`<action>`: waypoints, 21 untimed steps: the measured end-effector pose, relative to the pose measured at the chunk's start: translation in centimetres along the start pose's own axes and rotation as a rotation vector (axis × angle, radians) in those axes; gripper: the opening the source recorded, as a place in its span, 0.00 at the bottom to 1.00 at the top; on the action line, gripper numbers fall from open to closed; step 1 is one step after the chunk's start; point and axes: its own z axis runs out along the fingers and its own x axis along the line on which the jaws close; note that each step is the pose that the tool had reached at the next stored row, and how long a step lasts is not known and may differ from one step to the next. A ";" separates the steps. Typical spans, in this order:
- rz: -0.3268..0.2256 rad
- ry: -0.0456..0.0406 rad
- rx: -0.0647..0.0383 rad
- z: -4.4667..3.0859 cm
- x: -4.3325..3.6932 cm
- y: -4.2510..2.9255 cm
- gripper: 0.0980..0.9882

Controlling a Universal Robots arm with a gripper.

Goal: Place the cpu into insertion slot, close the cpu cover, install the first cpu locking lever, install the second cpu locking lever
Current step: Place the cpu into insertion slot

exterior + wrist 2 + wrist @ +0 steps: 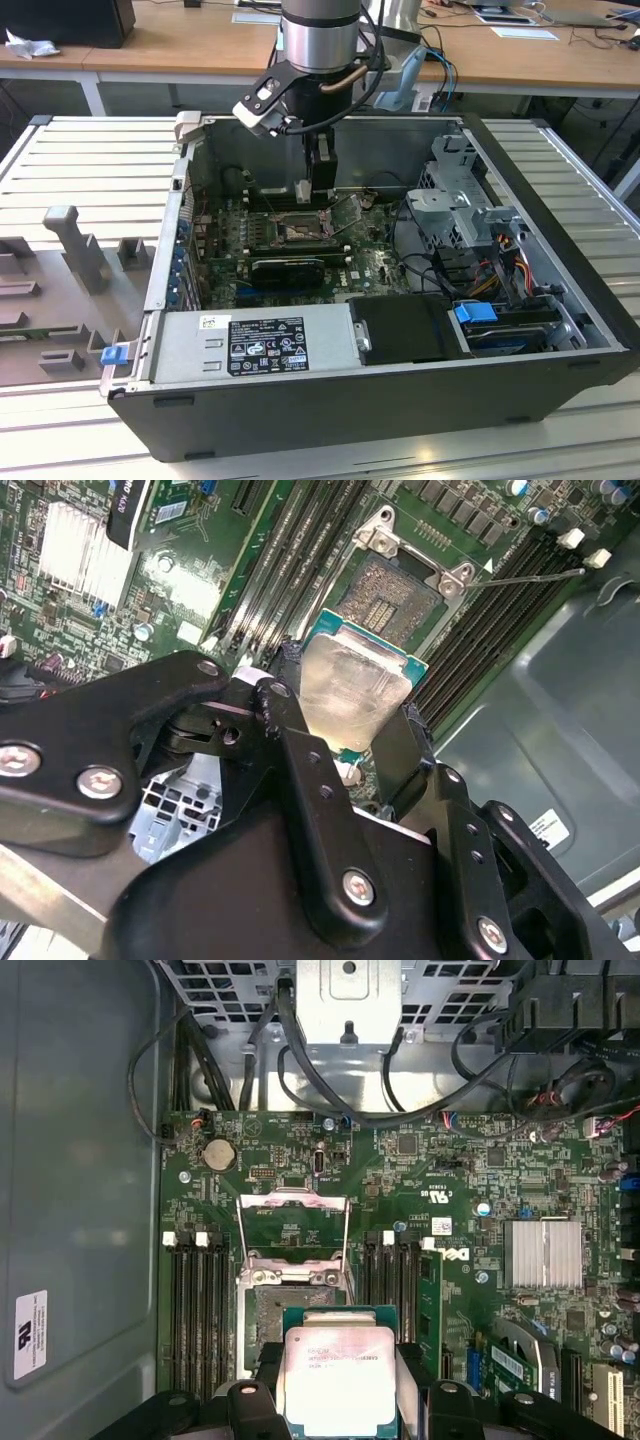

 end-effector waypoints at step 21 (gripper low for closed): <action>0.000 0.0012 0.001 3.59 -0.04 -0.20 0.48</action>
